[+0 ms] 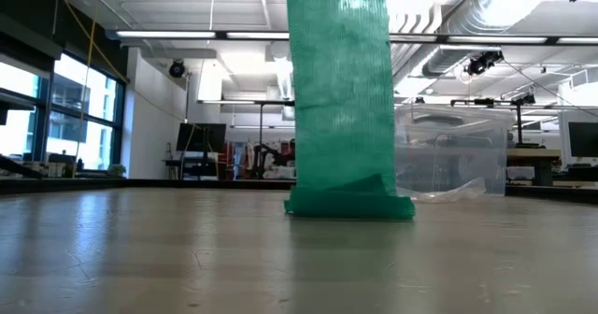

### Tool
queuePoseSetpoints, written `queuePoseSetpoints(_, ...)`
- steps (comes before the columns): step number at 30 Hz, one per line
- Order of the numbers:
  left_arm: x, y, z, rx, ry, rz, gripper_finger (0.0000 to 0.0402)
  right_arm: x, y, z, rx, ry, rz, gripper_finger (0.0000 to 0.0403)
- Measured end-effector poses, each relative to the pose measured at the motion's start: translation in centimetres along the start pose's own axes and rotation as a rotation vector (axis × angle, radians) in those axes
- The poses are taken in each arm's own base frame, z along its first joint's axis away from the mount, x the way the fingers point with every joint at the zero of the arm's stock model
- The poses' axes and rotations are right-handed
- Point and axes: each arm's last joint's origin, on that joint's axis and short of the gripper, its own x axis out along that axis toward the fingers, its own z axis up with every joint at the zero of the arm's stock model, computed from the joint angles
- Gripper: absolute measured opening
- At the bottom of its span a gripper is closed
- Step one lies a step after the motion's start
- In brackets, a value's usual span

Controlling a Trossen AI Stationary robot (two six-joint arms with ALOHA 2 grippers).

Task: Roll bandage
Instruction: Roll the green bandage

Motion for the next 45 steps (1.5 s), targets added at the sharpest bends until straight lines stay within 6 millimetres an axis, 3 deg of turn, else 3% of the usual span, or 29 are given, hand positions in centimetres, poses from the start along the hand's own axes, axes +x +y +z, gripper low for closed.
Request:
queuePoseSetpoints(6, 0.0, 0.0, 0.0, -0.001, -0.004, 0.004, 0.0008, -1.5, -1.3, 1.2, -0.119, -0.064, -0.042, 0.0161)
queuePoseSetpoints(12, 0.0, 0.1, 0.1, 0.001, -0.007, 0.008, 0.0008, -2.6, -0.1, 1.7, -0.295, -0.091, -0.023, 0.0174)
queuePoseSetpoints(18, 0.0, 0.2, 0.2, 0.002, -0.012, 0.014, 0.0008, -2.8, -0.4, 1.7, -0.172, -0.064, -0.082, 0.0192)
queuePoseSetpoints(29, 0.1, 0.6, 0.5, -0.011, -0.033, 0.039, 0.0008, -2.7, 0.1, 1.6, -0.133, -0.090, 0.009, 0.0287)
queuePoseSetpoints(35, 0.1, 0.7, 0.9, -0.016, -0.073, 0.050, 0.0008, -1.8, 0.2, 2.0, 0.025, -0.198, 0.185, 0.0291)
queuePoseSetpoints(42, 0.0, 0.8, 1.3, -0.030, -0.139, 0.085, 0.0008, -0.3, 0.4, 2.3, 0.080, -0.282, 0.232, 0.0291)
queuePoseSetpoints(45, -0.2, 0.8, 1.5, -0.031, -0.163, 0.109, 0.0008, -0.1, 0.2, 2.3, 0.076, -0.246, 0.091, 0.0291)
